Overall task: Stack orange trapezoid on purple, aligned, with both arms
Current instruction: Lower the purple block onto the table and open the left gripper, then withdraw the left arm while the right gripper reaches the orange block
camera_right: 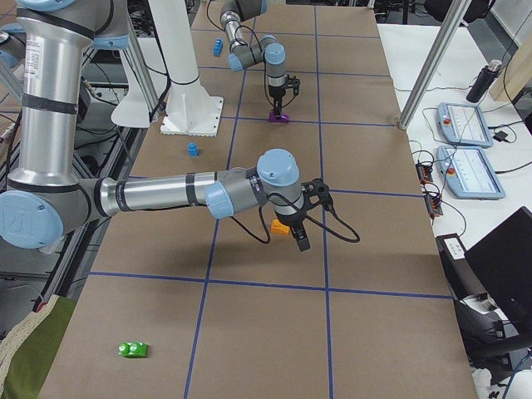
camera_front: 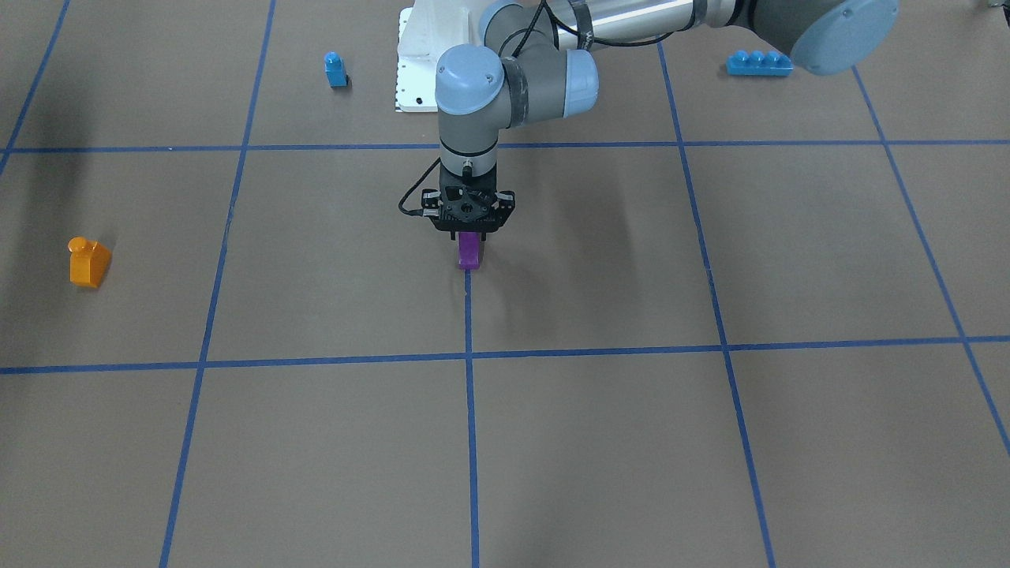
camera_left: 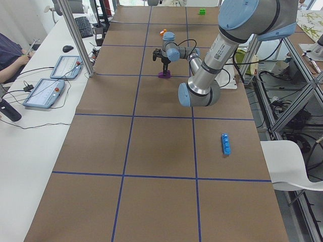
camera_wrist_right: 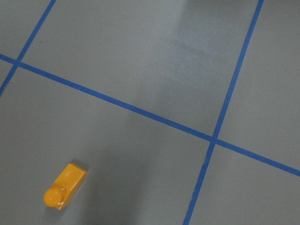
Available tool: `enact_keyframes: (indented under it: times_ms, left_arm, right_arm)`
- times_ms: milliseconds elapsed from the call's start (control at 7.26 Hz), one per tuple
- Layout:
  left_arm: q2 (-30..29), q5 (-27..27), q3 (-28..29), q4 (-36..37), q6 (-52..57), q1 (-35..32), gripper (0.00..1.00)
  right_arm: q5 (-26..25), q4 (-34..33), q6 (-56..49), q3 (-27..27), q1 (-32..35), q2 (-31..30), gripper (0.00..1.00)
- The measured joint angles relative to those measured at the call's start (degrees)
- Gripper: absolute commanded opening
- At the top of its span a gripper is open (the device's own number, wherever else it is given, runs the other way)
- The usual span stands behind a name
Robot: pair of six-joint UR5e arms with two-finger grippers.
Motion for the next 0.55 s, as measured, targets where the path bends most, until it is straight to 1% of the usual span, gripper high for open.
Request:
enact_keyframes:
  times_ms: [276,413,551]
  left_arm:
    - [0.19,-0.13,-2.05,0.79,0.26,-0.87,1.00]
    - [0.74,-0.36,-5.12,3.20,2.10,-1.93,1.00]
    - [2.59,-0.56,-10.82,8.08,6.34,-3.10,1.00]
  right_arm:
    - [0.11,-0.10,0.60,0.00,0.00,0.01,1.00]
    - [0.06,-0.12,3.72,0.26,-0.34,0.03,1.00]
    - [-0.16,-0.01,9.24,0.95,-1.49,0.06,0.99]
